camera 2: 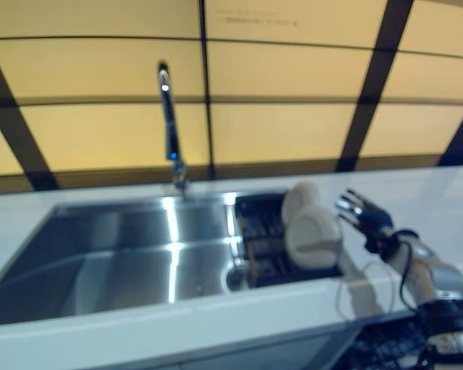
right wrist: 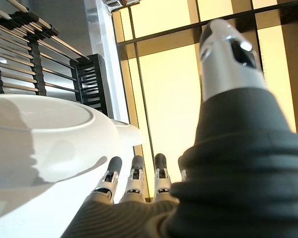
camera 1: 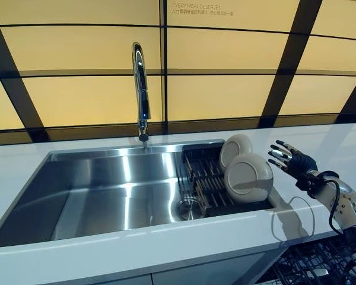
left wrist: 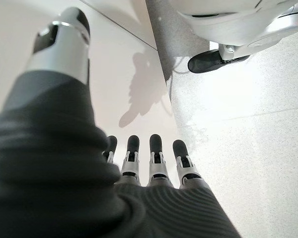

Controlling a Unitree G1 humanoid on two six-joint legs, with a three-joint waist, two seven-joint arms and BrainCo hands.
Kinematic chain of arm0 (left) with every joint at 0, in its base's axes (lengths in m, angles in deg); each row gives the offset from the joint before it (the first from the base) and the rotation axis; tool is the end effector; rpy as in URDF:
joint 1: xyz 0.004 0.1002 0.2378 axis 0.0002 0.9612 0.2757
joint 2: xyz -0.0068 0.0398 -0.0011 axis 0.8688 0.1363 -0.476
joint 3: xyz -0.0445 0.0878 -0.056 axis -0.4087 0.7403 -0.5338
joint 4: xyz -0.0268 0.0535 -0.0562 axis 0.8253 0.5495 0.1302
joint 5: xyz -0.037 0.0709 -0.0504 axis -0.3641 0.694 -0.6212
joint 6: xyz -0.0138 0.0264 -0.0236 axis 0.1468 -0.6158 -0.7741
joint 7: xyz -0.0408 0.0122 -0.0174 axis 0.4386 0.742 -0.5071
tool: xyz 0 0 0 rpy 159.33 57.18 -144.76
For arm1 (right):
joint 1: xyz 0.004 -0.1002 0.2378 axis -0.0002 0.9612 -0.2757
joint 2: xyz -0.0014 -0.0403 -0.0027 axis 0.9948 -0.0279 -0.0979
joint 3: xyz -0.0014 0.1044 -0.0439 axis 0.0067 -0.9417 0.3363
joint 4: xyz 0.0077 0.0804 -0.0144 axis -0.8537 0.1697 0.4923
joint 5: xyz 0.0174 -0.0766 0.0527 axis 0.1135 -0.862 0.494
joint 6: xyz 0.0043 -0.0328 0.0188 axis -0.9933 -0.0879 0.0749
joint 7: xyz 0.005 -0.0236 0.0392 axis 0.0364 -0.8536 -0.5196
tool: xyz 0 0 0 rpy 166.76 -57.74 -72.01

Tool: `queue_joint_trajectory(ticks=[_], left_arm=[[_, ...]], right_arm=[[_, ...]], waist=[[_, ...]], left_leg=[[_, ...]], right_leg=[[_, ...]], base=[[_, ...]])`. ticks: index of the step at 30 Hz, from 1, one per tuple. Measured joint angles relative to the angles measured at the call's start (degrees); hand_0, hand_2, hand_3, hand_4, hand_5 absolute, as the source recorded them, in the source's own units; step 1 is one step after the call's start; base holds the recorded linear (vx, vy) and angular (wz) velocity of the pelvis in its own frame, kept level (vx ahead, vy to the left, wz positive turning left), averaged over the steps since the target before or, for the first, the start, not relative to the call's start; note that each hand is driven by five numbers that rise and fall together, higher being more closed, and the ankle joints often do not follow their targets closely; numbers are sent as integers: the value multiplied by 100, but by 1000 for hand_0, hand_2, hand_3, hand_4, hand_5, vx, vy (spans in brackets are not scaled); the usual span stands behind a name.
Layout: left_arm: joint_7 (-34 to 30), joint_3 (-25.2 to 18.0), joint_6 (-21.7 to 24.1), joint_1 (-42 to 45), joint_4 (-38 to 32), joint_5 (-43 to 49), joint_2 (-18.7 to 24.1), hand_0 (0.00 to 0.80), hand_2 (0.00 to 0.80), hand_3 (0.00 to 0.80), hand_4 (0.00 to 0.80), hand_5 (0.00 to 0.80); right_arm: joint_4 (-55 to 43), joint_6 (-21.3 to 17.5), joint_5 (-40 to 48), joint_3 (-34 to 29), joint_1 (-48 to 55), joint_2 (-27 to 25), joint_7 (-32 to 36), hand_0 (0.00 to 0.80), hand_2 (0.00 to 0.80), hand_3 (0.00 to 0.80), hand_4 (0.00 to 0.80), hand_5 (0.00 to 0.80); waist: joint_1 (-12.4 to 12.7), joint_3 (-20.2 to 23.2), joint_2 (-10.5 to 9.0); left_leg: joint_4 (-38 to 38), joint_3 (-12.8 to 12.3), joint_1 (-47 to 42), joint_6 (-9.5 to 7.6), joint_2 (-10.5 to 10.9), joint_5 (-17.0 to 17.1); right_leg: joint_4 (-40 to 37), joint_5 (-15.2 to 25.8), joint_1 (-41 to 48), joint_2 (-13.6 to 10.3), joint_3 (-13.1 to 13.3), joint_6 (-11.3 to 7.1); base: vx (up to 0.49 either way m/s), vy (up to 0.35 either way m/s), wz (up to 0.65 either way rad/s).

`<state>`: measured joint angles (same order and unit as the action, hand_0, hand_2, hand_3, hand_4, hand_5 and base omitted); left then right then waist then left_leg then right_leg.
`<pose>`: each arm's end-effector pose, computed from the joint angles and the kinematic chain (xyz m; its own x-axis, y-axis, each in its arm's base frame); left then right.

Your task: Take plates into dishwasher

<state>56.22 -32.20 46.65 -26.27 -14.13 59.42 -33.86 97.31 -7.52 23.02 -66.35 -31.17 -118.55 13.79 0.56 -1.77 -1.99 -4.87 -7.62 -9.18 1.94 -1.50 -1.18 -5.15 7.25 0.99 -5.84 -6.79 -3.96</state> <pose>0.0514 0.2354 -0.1187 0.3588 0.2640 -0.8953 0.0230 0.9564 0.2912 0.2654 -0.3153 0.1497 0.9889 0.0850 -0.1221 -0.0642 0.9842 0.1647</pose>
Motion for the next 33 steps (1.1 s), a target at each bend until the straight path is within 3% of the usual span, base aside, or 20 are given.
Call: queue_joint_trajectory(ticks=[14,22,33], left_arm=[[-2,-5,133,28,-1,0,-4,0,0,0,0,0],[0,-4,145,25,0,-3,-5,0,0,0,0,0],[8,9,145,17,19,-7,-2,0,0,0,0,0]], right_arm=[[-1054,-833,14,-256,76,-44,117,0,0,0,0,0],[-940,-850,13,-274,85,-289,-76,0,0,0,0,0],[226,-716,65,-308,75,-705,-115,0,0,0,0,0]], waist=[[-148,-6,14],[-153,2,3],[-135,23,-23]], left_leg=[[-1,-16,4,-9,-9,-25],[0,-24,1,20,-7,-13],[3,-24,-5,20,-8,-13]], right_leg=[[1,-9,-13,11,17,-2],[2,-8,-14,15,28,-1],[3,-7,-5,18,29,-1]], base=[[-6,1,0],[0,0,0],[3,-1,0]])
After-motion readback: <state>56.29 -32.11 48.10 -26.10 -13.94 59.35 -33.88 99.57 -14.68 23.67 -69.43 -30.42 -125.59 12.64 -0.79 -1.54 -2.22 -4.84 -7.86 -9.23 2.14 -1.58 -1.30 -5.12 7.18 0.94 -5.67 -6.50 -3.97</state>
